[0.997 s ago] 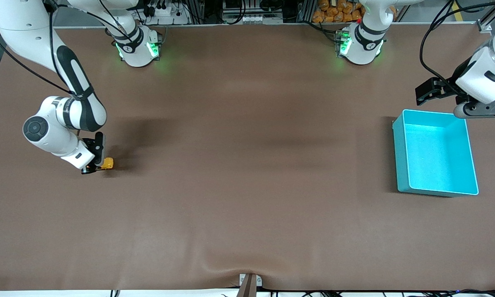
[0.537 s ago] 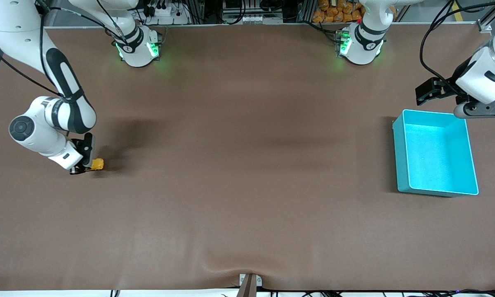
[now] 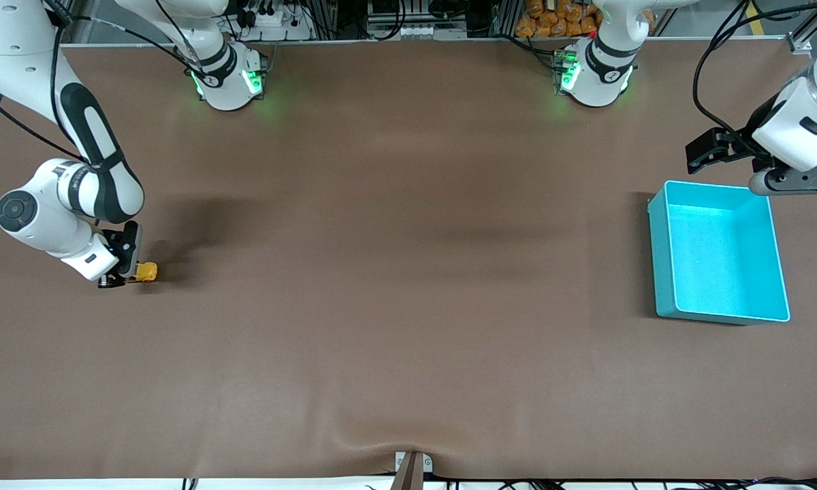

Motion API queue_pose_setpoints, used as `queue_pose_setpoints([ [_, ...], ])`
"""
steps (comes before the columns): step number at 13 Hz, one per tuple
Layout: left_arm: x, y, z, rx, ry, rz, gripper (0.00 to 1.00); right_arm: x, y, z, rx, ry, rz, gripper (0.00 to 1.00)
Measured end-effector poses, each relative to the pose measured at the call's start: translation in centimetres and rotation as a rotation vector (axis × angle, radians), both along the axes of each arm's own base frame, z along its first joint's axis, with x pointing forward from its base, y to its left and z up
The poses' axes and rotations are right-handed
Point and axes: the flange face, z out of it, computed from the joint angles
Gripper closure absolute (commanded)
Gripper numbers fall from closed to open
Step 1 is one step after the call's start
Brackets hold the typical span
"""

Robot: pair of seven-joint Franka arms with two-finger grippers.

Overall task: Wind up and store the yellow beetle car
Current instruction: 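Drag the held car backward along the table with the right gripper, then hold the car with the right gripper while the left gripper nears the box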

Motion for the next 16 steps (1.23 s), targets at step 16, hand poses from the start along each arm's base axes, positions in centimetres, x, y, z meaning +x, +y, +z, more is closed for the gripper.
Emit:
queue_pose_setpoints([
  [16, 0.9, 0.2, -1.8, -0.001, 0.034, 0.003, 0.00, -0.7, -1.6, -2.1, 0.007, 0.050, -0.030, 0.46],
])
